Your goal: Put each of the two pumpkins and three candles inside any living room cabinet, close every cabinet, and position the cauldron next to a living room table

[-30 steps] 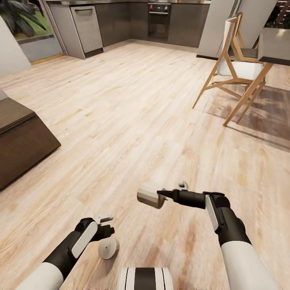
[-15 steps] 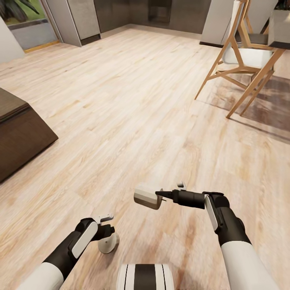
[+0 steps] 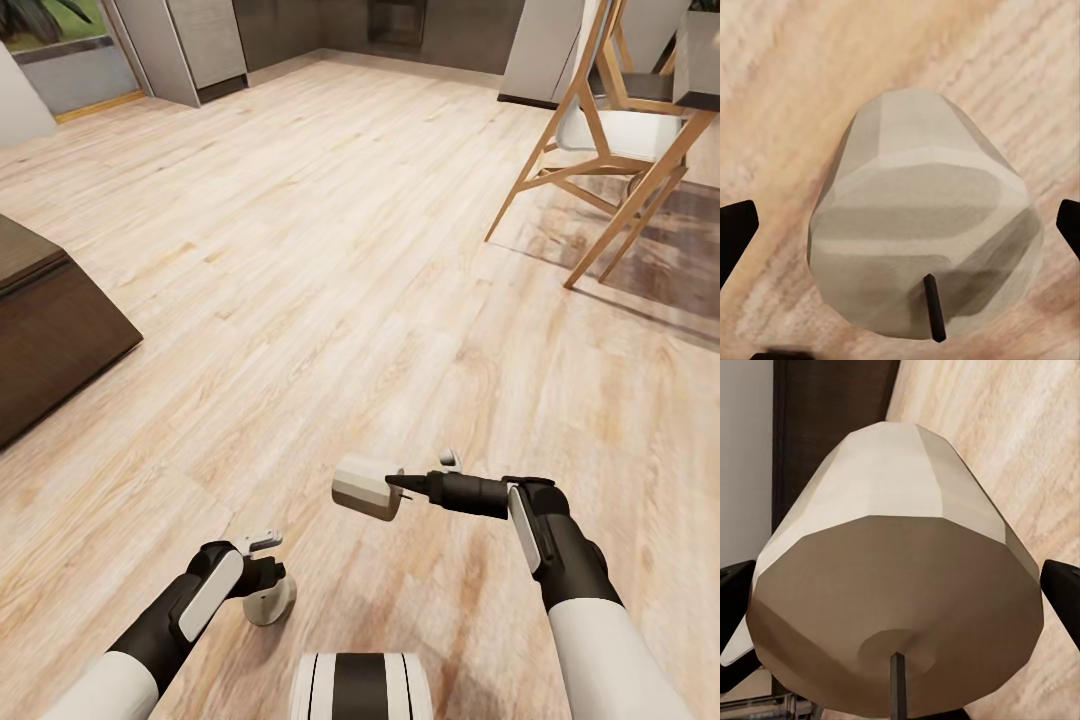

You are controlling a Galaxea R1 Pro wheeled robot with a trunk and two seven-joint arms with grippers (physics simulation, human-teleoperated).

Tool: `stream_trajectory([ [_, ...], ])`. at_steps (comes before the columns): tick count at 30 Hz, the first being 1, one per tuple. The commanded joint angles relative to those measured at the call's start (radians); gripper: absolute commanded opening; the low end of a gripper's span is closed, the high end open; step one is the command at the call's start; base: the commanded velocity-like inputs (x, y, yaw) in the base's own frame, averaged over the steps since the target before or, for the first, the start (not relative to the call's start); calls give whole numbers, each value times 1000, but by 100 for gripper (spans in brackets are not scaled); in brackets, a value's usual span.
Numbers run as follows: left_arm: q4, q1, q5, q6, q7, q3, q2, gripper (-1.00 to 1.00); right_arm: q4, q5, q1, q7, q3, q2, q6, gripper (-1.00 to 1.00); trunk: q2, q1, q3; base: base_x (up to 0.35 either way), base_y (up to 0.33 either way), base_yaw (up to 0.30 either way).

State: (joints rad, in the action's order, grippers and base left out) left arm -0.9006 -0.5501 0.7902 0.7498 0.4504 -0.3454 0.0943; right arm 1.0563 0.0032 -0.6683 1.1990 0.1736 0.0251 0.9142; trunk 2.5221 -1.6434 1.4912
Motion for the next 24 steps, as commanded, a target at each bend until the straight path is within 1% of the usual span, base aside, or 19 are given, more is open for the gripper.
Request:
stream_trajectory([
  [1, -1, -1, 11, 0, 10, -4, 1, 100, 0, 0, -1, 3, 3, 1, 9, -100, 0, 0, 1, 0, 0, 0],
  [8, -1, -1, 13, 0, 10, -3, -3, 100, -1, 0, -1, 2, 3, 1, 9, -100, 0, 0, 1, 0, 0, 0],
  [12, 0, -1, 12, 0, 10, -4, -14, 100, -2, 0, -1, 2, 3, 1, 9, -100, 1, -2, 16, 0, 0, 0],
  [24, 0, -1, 12, 0, 10, -4, -18, 100, -3, 0, -1, 1, 3, 1, 9, -100, 1, -2, 16, 0, 0, 0],
])
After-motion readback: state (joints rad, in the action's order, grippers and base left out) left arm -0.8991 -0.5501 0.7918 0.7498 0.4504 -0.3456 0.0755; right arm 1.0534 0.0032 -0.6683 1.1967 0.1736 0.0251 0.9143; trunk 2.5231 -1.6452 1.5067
